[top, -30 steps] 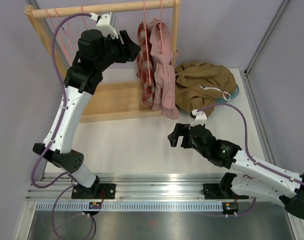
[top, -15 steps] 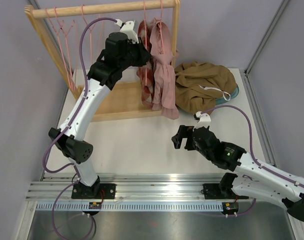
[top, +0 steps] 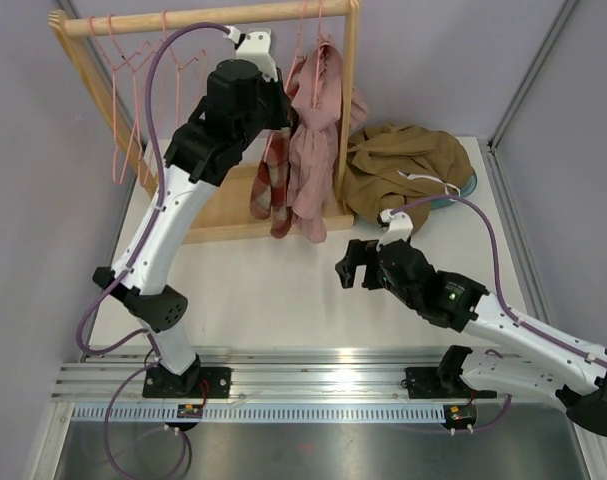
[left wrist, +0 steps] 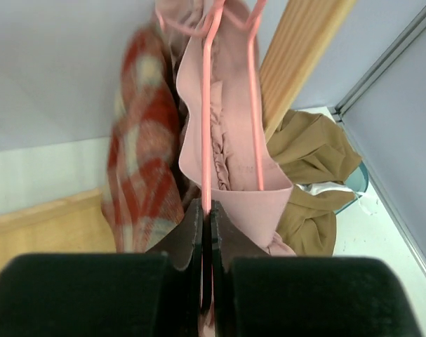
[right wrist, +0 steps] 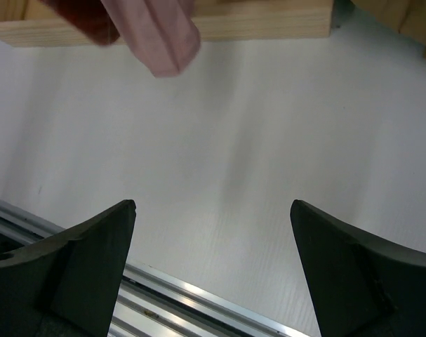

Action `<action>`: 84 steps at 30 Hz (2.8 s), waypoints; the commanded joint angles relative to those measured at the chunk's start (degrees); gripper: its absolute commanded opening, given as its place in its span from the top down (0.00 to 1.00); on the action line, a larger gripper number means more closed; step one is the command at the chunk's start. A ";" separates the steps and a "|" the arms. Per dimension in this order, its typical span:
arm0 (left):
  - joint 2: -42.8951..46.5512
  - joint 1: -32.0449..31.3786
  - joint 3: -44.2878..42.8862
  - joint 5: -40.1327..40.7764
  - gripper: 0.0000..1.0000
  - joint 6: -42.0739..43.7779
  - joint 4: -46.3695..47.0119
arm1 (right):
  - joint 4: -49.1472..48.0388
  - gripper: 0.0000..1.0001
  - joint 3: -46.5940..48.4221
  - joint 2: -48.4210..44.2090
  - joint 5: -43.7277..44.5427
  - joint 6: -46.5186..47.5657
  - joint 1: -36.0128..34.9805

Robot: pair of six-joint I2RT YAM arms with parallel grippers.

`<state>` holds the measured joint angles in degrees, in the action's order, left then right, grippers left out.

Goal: Remove the skirt from the hanger

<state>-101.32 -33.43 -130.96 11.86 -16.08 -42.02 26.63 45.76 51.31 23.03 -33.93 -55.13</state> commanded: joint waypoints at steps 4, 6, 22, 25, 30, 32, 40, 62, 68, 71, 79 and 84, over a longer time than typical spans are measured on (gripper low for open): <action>9.55 -0.67 -6.42 8.88 1.00 6.84 2.39 | -8.70 0.01 18.21 11.08 -4.29 10.81 -0.59; 11.92 -0.67 -5.28 8.27 1.00 6.24 1.77 | -9.75 0.01 25.06 15.72 -5.97 13.87 -1.02; 26.61 -0.67 15.91 6.69 1.00 0.70 8.53 | -7.47 0.01 56.11 38.51 -7.56 15.30 -11.22; 26.87 -0.67 16.26 6.78 1.00 0.78 8.27 | -8.26 0.01 56.02 39.57 -6.94 14.86 -13.59; 28.10 -0.67 17.22 5.46 1.00 -0.36 8.71 | -8.27 0.01 57.95 42.11 -4.05 15.65 -15.44; 28.80 -0.67 17.40 4.85 1.00 -0.53 8.53 | -7.56 0.02 58.92 43.43 -1.94 16.52 -15.53; 30.65 -0.67 17.49 6.42 1.00 1.13 6.86 | -6.77 0.03 54.37 42.13 3.95 17.76 -15.88; 29.25 -0.67 12.48 4.23 1.00 0.70 5.81 | -12.04 0.04 40.29 39.57 5.09 14.15 -17.46; 30.30 -0.67 11.69 3.70 1.00 0.34 4.93 | -14.41 0.36 40.64 42.73 8.25 16.61 -17.46; 31.36 -0.76 12.13 3.79 1.00 0.08 5.02 | -16.78 0.87 41.08 43.52 9.23 18.55 -17.46; 31.97 -0.67 12.83 5.46 1.00 1.66 5.54 | -22.14 1.00 27.57 41.42 7.92 11.73 -19.48; 27.76 -0.67 4.33 7.56 1.00 6.14 3.80 | -29.00 1.00 8.93 45.96 2.65 -1.46 -23.08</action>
<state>-72.25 -34.28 -117.80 16.88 -13.96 -49.25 -2.59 64.42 92.42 29.23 -24.86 -75.31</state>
